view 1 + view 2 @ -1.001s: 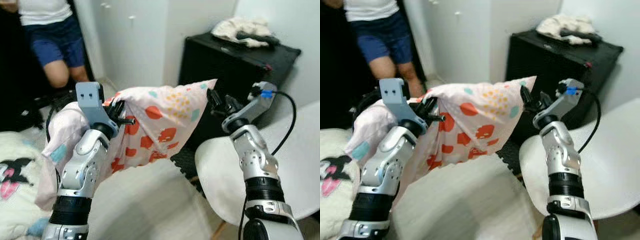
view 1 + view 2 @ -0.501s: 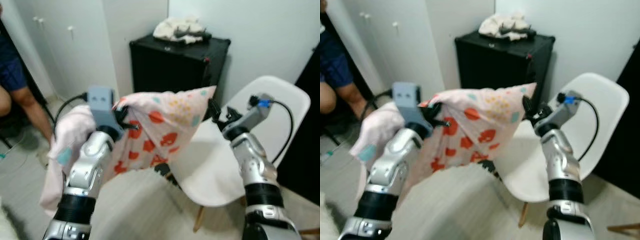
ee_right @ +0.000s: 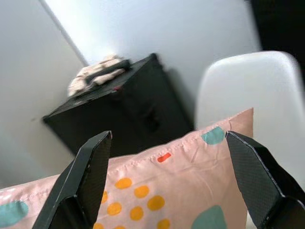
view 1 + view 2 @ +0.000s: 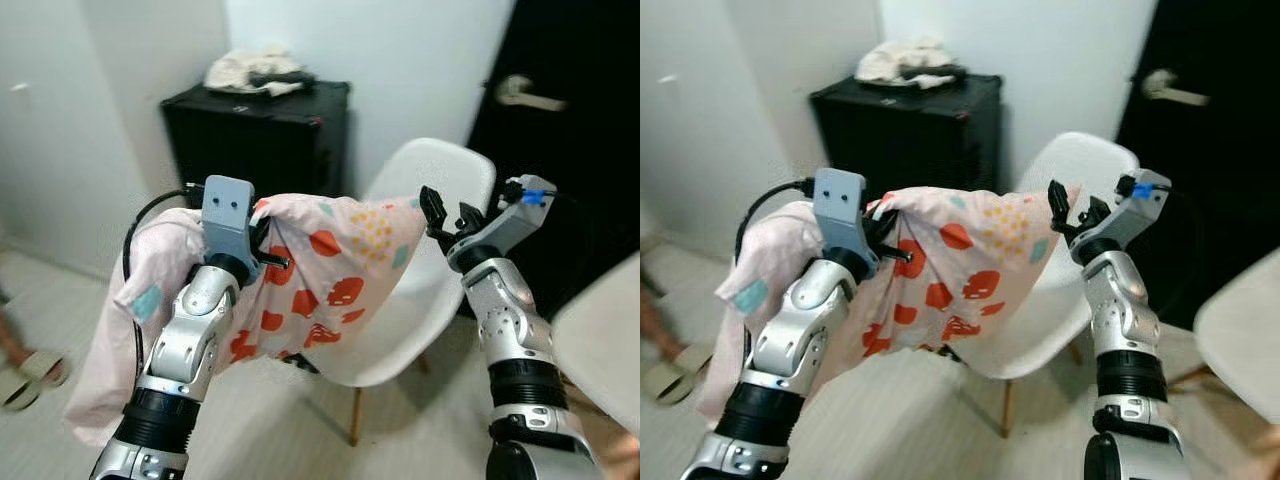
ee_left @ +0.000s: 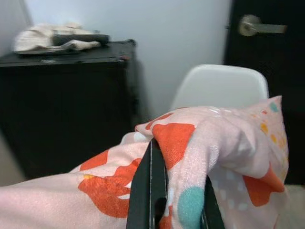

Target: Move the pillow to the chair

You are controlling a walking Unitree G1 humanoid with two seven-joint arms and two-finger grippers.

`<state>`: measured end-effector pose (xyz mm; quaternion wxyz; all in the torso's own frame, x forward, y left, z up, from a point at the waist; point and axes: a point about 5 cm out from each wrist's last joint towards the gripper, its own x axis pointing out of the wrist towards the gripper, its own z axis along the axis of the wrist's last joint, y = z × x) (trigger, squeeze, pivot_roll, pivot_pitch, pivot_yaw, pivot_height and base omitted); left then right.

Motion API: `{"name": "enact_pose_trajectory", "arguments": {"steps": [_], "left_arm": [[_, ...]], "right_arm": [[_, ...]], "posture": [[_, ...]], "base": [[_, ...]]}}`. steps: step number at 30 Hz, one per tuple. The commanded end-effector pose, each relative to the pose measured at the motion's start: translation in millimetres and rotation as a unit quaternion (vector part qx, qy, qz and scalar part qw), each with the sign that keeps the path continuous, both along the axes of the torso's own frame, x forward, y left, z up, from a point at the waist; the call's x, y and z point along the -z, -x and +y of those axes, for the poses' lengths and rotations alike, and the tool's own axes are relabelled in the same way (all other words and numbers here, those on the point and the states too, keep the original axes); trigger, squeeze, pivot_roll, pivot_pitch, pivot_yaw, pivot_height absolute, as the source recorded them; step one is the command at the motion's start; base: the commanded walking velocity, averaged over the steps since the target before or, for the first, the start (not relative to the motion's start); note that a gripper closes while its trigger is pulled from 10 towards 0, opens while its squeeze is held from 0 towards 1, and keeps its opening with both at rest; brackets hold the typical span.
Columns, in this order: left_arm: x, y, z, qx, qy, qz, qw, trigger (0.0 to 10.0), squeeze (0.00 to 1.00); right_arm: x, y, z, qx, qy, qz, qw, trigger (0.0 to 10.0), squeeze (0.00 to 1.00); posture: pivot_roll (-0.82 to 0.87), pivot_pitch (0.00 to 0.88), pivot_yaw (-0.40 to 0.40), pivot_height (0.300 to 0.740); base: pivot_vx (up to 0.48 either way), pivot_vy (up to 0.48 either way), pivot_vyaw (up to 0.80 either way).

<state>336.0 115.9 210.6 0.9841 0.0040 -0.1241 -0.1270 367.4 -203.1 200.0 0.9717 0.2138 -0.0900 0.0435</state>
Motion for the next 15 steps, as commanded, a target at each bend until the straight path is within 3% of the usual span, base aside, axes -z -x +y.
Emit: {"name": "enact_pose_trajectory", "arguments": {"steps": [1, 10, 15], "left_arm": [[-21.7, 0.9, 4.1, -0.007, 0.011, -0.052, 0.999, 10.0, 0.0], [-28.3, 1.0, 13.7, -0.021, 0.025, -0.058, 0.998, 10.0, 0.0], [-35.0, 4.5, 11.9, -0.002, 0.039, -0.075, 0.996, 10.0, 0.0]], "right_arm": [[5.1, 0.1, 2.8, 0.0, -0.001, 0.01, 1.0, 10.0, 0.0], [6.4, 0.6, 1.9, 0.007, -0.003, 0.012, 1.0, 10.0, 0.0], [5.9, 0.1, 2.4, 0.01, -0.006, 0.011, 1.0, 10.0, 0.0]], "posture": [[0.01, 0.064, 0.039, 0.718], [0.02, 0.075, 0.04, 0.718], [0.02, 0.078, 0.044, 0.718]], "base": [[0.0, 0.0, -0.8], [0.0, 0.0, -0.79], [0.0, 0.0, -0.79]]}}
